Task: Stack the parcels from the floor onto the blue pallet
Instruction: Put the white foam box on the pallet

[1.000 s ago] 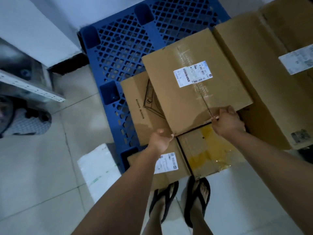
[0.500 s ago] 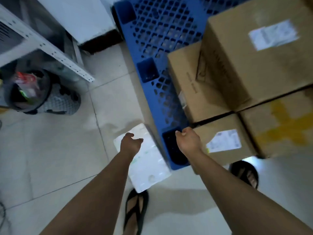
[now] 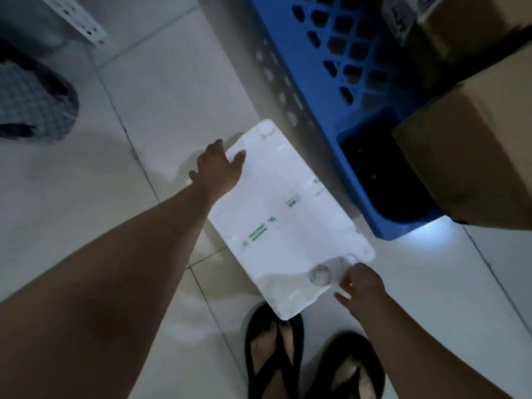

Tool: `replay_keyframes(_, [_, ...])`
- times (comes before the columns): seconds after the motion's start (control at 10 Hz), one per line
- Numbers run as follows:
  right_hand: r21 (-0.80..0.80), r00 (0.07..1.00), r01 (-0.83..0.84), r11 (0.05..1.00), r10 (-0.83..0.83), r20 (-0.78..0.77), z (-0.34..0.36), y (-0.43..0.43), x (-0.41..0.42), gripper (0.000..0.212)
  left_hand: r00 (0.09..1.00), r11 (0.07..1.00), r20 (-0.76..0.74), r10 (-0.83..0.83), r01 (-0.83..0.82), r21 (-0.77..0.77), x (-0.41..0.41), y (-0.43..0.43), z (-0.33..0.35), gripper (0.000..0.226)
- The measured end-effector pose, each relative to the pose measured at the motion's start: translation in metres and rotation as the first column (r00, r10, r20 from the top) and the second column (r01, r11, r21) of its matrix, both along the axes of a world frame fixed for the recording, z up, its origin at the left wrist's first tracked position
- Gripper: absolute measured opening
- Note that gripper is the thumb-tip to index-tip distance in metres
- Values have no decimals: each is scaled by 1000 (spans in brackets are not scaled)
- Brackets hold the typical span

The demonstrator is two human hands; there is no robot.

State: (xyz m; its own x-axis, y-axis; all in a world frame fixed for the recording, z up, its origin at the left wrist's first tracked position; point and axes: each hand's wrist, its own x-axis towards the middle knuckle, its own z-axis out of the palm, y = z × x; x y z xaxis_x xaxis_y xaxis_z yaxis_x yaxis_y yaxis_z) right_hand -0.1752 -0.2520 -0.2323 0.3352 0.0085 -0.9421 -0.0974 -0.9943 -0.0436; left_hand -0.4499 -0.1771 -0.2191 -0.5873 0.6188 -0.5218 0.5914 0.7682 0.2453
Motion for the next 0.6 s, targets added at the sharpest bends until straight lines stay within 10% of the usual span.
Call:
replay_keyframes(0.3, [-105,917,300,948,-317,-241,144,-11,12,20,913,934,244,327,-351,65,5,-24,102,58])
replay_keyframes(0.6, [58,874,293,954,-243,-420,375,65,51,40,481,672,660,577,-739,-48,-3,-31,351,28])
